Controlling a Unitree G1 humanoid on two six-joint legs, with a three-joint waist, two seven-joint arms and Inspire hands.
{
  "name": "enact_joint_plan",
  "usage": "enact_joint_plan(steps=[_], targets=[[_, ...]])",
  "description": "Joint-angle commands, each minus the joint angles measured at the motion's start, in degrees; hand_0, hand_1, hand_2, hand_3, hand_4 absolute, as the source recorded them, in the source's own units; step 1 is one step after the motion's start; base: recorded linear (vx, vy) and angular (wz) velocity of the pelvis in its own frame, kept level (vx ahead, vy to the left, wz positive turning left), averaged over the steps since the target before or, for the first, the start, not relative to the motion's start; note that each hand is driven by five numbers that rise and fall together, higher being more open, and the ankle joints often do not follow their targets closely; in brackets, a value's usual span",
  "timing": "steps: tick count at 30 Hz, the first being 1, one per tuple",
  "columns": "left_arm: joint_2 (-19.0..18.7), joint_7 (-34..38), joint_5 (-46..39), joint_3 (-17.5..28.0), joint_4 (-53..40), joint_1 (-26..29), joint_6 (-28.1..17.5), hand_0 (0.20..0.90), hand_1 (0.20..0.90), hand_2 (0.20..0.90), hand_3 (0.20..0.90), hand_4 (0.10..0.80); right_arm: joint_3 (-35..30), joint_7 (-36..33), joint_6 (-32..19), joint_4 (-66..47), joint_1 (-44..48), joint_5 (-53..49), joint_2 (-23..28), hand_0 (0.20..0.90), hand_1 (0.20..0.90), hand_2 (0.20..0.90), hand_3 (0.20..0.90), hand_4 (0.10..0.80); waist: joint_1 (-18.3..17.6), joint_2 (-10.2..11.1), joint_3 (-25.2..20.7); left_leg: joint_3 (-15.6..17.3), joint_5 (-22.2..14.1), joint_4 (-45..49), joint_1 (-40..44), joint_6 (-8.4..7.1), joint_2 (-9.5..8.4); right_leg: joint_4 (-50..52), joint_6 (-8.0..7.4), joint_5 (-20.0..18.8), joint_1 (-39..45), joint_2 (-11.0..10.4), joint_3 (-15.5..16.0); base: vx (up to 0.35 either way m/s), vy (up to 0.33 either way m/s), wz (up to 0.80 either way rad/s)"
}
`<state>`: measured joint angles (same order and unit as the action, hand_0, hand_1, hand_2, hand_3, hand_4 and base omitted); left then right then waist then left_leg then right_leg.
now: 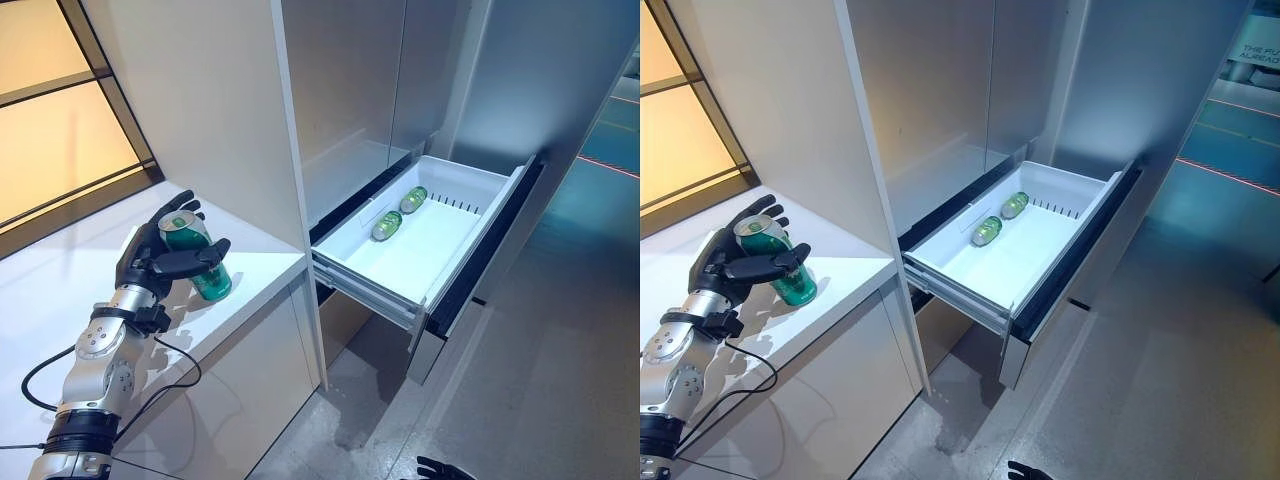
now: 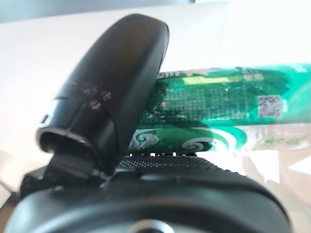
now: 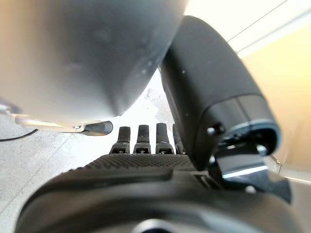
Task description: Put drinks into fridge and close the fridge
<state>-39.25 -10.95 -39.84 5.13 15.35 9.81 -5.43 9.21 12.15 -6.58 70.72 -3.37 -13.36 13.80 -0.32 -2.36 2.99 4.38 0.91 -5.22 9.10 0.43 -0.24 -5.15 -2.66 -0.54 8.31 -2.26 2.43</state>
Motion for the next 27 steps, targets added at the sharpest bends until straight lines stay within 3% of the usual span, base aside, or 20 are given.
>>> enact_joint_plan(steps=[1,9,16,21,22,27], targets=[[-4.23,-1.74,-5.14,2.06,0.45,13.13,-5.97,0.300,0.300,0.300,0.200,0.100,1.35,0.00,0.03,0.76,0.69,0.42,1.91,0.900,0.900,0.900,0.900,0.800,-1.42,-1.06,-0.72,-0.67,-6.70,2.31,1.35,1.46,-3.41,6.16,-1.74,6.20,-1.36,2.30,0.58,0.000,0.000,0.00],[-3.08,-5.05,-10.74,1.71,-4.50,13.81,-6.87,0.300,0.300,0.300,0.200,0.100,1.35,0.56,-0.80,0.73,0.86,0.16,1.96,0.900,0.900,0.900,0.900,0.800,-1.37,-1.09,-0.74,-0.80,-6.62,2.02,1.40,1.38,-3.39,6.04,-1.70,6.26,-1.32,2.32,0.61,0.000,0.000,0.00],[-1.78,-7.40,-16.28,0.37,-12.59,15.39,-8.21,0.300,0.300,0.300,0.200,0.100,3.67,0.69,-6.94,-7.33,1.77,1.57,2.59,0.900,0.900,0.900,0.900,0.800,-1.16,-0.87,-1.04,-1.13,-6.33,1.70,1.41,1.23,-3.26,5.87,-1.64,6.06,-1.23,2.24,0.94,0.000,0.000,0.00],[-1.07,-7.11,-15.06,-1.48,-16.18,15.80,-11.16,0.300,0.300,0.300,0.200,0.100,6.91,1.07,-7.56,-21.72,1.61,4.28,3.22,0.900,0.900,0.900,0.900,0.800,-1.38,-0.50,-0.99,-1.39,-6.08,1.65,1.31,1.12,-3.19,5.97,-1.68,5.98,-1.34,2.05,1.26,-0.028,-0.017,-0.01],[-0.86,-7.71,-14.09,-2.34,-17.27,15.63,-12.22,0.300,0.300,0.300,0.200,0.100,8.16,2.19,-4.74,-29.61,1.09,3.69,3.27,0.900,0.900,0.900,0.900,0.800,-1.58,-0.30,-0.92,-1.40,-6.04,1.71,1.25,1.12,-3.21,5.93,-1.67,5.98,-1.33,1.99,1.37,-0.046,-0.027,-0.01],[-0.68,-11.61,-12.48,-6.15,-21.55,13.44,-15.53,0.300,0.300,0.300,0.200,0.100,11.35,8.87,-2.11,-49.61,0.20,-1.55,3.93,0.900,0.900,0.900,0.900,0.800,-1.75,0.25,-0.84,-1.64,-5.52,1.52,1.13,1.03,-3.19,5.77,-1.62,5.75,-1.33,1.97,1.54,-0.046,-0.028,0.00]])
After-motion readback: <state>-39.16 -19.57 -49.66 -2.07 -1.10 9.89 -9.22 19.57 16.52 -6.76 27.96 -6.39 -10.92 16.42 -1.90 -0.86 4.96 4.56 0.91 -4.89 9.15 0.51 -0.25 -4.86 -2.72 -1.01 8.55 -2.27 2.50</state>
